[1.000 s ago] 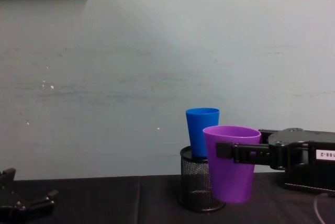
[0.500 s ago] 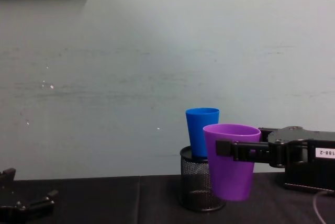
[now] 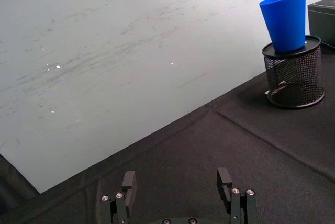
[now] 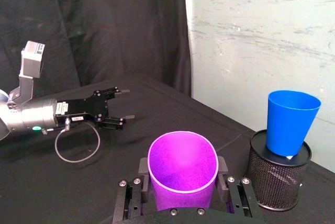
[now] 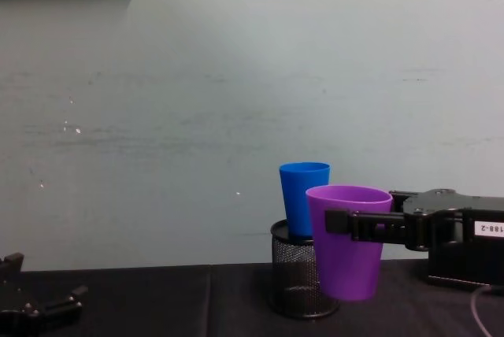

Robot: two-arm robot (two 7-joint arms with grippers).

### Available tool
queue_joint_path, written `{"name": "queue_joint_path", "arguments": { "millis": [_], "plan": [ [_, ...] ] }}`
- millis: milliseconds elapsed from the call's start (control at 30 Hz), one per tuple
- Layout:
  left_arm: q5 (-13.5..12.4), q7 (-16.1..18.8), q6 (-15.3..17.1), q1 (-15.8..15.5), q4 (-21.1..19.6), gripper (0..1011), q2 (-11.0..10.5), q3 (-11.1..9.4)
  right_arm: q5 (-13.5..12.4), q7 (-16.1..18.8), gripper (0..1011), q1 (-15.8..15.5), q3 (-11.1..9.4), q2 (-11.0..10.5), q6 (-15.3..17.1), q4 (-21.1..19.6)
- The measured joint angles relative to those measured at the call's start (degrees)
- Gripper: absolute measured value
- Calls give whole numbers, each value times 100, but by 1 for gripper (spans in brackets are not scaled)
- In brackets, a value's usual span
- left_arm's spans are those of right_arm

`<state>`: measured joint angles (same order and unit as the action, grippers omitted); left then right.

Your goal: Pick up one cup with a gripper and tap it against the other cup.

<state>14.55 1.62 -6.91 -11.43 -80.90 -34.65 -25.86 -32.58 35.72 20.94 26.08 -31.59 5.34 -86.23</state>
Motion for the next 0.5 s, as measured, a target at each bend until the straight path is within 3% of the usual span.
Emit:
{"name": "queue_joint_path", "arguments": {
  "millis": [500],
  "plan": [
    [0,0,0,0,0,1011,0,0,3,-2,729,0,0,2,1,0]
  ]
}}
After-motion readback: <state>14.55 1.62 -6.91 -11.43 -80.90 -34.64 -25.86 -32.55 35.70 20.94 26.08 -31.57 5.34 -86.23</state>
